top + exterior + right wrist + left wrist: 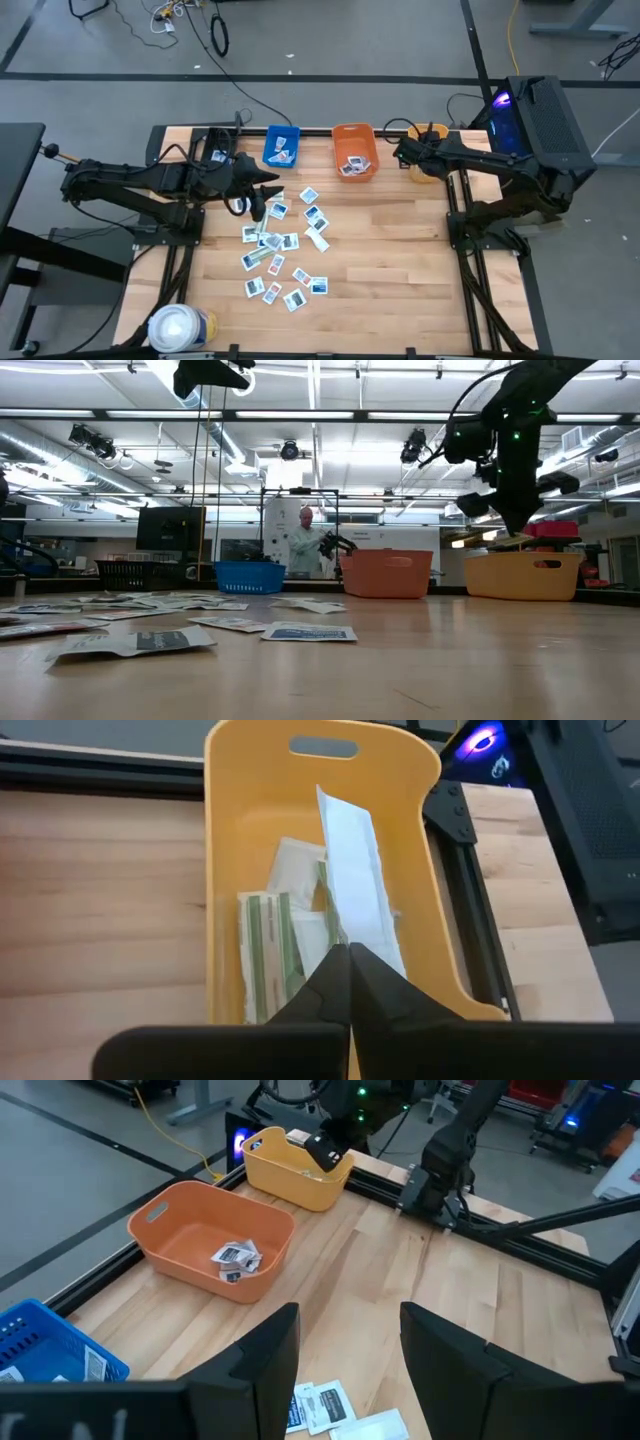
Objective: Pick & Place First Aid Supplies
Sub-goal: Put the bandage into the yellow bin
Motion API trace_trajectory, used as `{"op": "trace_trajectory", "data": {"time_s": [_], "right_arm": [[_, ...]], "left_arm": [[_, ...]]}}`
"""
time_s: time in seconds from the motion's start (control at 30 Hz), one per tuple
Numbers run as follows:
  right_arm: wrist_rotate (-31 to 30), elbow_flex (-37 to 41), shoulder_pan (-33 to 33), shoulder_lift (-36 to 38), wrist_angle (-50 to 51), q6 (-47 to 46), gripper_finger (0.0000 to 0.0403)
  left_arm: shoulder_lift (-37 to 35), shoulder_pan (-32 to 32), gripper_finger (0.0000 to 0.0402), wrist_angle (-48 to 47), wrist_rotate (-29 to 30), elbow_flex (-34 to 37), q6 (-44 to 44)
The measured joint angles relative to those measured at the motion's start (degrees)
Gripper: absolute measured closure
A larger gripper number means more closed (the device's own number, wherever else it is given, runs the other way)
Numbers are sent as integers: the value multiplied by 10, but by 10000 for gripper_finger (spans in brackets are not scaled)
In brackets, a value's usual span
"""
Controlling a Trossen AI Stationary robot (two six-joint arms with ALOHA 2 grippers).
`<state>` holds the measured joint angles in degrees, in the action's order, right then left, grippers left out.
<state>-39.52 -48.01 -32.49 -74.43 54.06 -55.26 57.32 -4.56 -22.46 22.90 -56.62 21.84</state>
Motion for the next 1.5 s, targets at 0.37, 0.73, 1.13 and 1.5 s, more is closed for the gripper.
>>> {"op": "trace_trajectory", "data": {"time_s": [0.37, 0.73, 1.13, 1.5], "right_arm": [[58, 0, -57, -22, -35, 47, 403], [75, 0, -75, -23, -42, 46, 396], [76, 0, -70, -23, -54, 78, 261], [114, 0, 29, -7, -201, 236, 223]], "left_arm": [[0, 0, 223, 0, 0, 0, -1], [0, 0, 223, 0, 0, 0, -1], [0, 0, 223, 0, 0, 0, -1], [0, 0, 223, 11, 0, 0, -1]]}}
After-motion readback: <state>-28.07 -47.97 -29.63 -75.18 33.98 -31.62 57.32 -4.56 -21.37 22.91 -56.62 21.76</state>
